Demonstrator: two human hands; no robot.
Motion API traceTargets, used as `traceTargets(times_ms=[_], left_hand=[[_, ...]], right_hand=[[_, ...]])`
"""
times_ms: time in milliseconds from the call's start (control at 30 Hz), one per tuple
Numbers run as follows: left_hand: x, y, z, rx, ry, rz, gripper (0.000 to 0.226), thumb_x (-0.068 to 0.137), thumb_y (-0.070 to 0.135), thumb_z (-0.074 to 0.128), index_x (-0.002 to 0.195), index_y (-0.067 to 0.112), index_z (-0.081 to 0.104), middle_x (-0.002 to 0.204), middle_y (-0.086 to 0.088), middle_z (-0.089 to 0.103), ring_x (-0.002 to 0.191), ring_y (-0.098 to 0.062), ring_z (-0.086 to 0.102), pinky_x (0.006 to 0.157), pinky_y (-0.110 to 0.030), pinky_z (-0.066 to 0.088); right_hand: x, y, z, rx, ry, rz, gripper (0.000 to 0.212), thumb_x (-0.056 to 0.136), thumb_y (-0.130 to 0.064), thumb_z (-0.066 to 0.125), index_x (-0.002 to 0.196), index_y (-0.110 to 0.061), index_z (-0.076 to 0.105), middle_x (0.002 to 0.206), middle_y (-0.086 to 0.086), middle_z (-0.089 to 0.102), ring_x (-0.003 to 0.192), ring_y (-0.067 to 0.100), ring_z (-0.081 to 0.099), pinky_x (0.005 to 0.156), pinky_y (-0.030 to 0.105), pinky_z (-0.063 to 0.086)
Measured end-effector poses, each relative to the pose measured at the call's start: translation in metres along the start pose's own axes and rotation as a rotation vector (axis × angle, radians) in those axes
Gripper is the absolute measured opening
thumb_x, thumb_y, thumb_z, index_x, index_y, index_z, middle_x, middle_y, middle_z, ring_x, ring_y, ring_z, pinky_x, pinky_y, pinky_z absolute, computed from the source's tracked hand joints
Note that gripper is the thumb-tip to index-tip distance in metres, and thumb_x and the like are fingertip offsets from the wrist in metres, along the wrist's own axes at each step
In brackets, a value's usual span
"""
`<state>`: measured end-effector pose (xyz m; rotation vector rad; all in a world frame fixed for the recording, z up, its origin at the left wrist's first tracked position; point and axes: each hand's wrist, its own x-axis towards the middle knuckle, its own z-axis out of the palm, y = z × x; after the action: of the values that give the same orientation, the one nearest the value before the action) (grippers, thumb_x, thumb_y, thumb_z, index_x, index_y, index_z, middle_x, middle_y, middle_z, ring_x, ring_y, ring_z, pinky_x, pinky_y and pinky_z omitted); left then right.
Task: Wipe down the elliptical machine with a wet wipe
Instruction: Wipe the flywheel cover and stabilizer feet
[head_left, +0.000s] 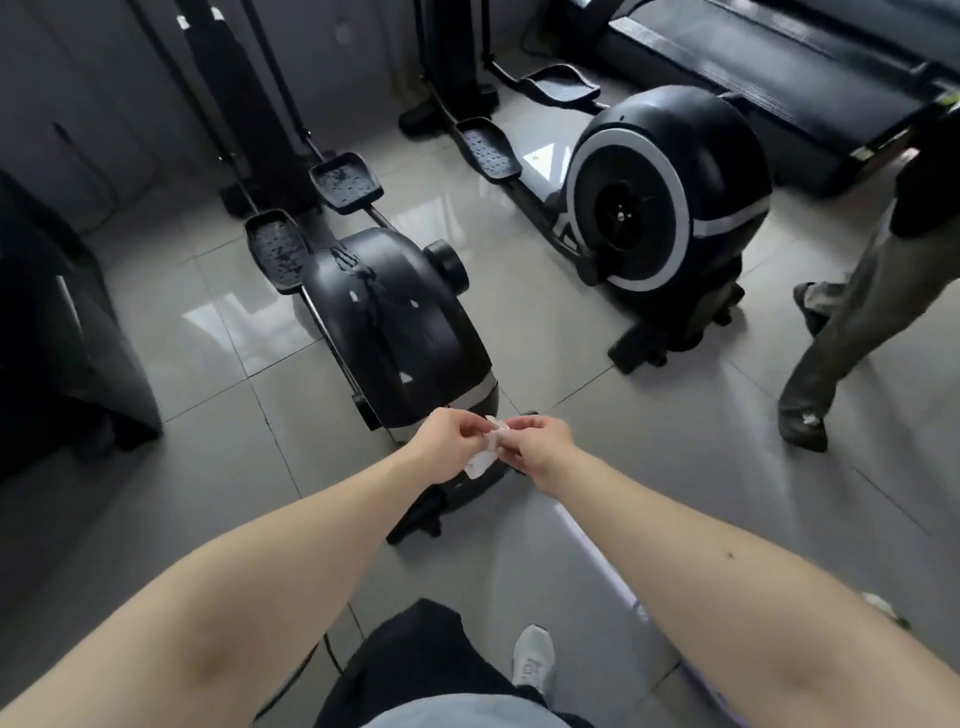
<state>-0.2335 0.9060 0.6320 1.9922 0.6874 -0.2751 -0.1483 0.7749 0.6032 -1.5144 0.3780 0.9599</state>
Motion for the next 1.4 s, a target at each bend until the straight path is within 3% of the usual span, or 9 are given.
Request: traceTargets(times_ms=[267, 467, 633, 767, 867, 1000, 1167, 1267, 1400], left_hand=[[0.013, -0.097, -0.008, 0.037, -0.098, -0.1, 0.026, 0.094, 0.018, 0.057, 0.117, 0.018, 0.069, 0.101, 0.002, 0.073, 0.087, -0.017, 0.072, 0.082, -0.033, 0.059], [0.035, -0.167, -0.014, 0.122, -0.102, -0.081, 0.031, 0.094, 0.019, 0.053, 0.122, 0.02, 0.066, 0.114, 0.002, 0.071, 0.099, -0.018, 0.067, 0.093, -0.032, 0.054], [0.065, -0.215, -0.008, 0.156, 0.07, -0.109, 0.031, 0.098, 0.024, 0.055, 0.128, 0.018, 0.063, 0.121, 0.005, 0.065, 0.083, -0.008, 0.058, 0.067, -0.017, 0.044], [0.102, -0.267, 0.016, 0.178, 0.218, -0.05, 0.032, 0.098, 0.029, 0.058, 0.13, 0.021, 0.06, 0.122, 0.006, 0.061, 0.106, -0.013, 0.061, 0.091, -0.029, 0.049], [0.132, -0.305, 0.034, 0.19, 0.382, 0.111, 0.031, 0.096, 0.025, 0.064, 0.127, 0.019, 0.06, 0.119, 0.005, 0.056, 0.107, -0.016, 0.059, 0.091, -0.034, 0.052], [0.178, -0.353, 0.056, 0.218, 0.659, 0.394, 0.035, 0.087, 0.015, 0.074, 0.118, 0.01, 0.059, 0.12, -0.005, 0.054, 0.112, -0.024, 0.052, 0.099, -0.045, 0.048], [0.226, -0.401, 0.087, 0.277, 0.921, 0.572, 0.047, 0.081, 0.019, 0.073, 0.124, 0.011, 0.055, 0.129, -0.007, 0.049, 0.121, -0.027, 0.041, 0.105, -0.034, 0.03], [0.248, -0.416, 0.097, 0.28, 1.043, 0.692, 0.049, 0.08, 0.019, 0.071, 0.126, 0.012, 0.055, 0.129, -0.008, 0.047, 0.122, -0.026, 0.039, 0.106, -0.033, 0.027], [0.263, -0.426, 0.103, 0.235, 1.149, 0.803, 0.05, 0.08, 0.02, 0.07, 0.127, 0.013, 0.055, 0.129, -0.004, 0.043, 0.122, -0.024, 0.037, 0.108, -0.04, 0.031]], right_hand=[[0.013, 0.074, 0.048, 0.045, 0.268, 0.03, 0.023, 0.078, 0.013, 0.071, 0.09, -0.006, 0.066, 0.101, 0.018, 0.072, 0.087, 0.031, 0.073, 0.087, 0.044, 0.062], [0.048, 0.13, 0.09, 0.068, 0.434, 0.006, 0.027, 0.08, 0.008, 0.067, 0.089, -0.017, 0.069, 0.098, 0.013, 0.075, 0.081, 0.025, 0.071, 0.089, 0.038, 0.061], [0.093, 0.157, 0.105, 0.048, 0.499, -0.038, 0.027, 0.083, 0.006, 0.065, 0.089, -0.02, 0.068, 0.098, 0.008, 0.075, 0.087, 0.022, 0.072, 0.078, 0.028, 0.059], [0.152, 0.185, 0.113, 0.01, 0.503, -0.112, 0.021, 0.088, -0.001, 0.065, 0.095, -0.02, 0.069, 0.088, -0.003, 0.071, 0.079, 0.017, 0.069, 0.062, 0.015, 0.051], [0.199, 0.207, 0.117, -0.095, 0.456, -0.236, 0.015, 0.092, -0.01, 0.066, 0.101, -0.021, 0.069, 0.092, -0.008, 0.069, 0.087, 0.013, 0.068, 0.075, 0.019, 0.053], [0.255, 0.238, 0.121, -0.2, 0.381, -0.452, 0.012, 0.095, -0.016, 0.065, 0.103, -0.025, 0.067, 0.09, -0.018, 0.065, 0.081, -0.003, 0.062, 0.06, 0.006, 0.045], [0.325, 0.278, 0.123, -0.189, 0.409, -0.811, 0.018, 0.095, -0.012, 0.066, 0.104, -0.027, 0.072, 0.104, -0.006, 0.068, 0.088, -0.013, 0.061, 0.074, 0.003, 0.046], [0.358, 0.288, 0.127, -0.131, 0.427, -0.987, 0.02, 0.095, -0.016, 0.068, 0.11, -0.028, 0.071, 0.108, -0.01, 0.068, 0.098, -0.002, 0.064, 0.093, 0.019, 0.052], [0.379, 0.295, 0.131, 0.05, 0.407, -1.15, 0.015, 0.094, -0.017, 0.072, 0.107, -0.024, 0.068, 0.104, -0.01, 0.069, 0.097, 0.002, 0.065, 0.089, 0.015, 0.051]])
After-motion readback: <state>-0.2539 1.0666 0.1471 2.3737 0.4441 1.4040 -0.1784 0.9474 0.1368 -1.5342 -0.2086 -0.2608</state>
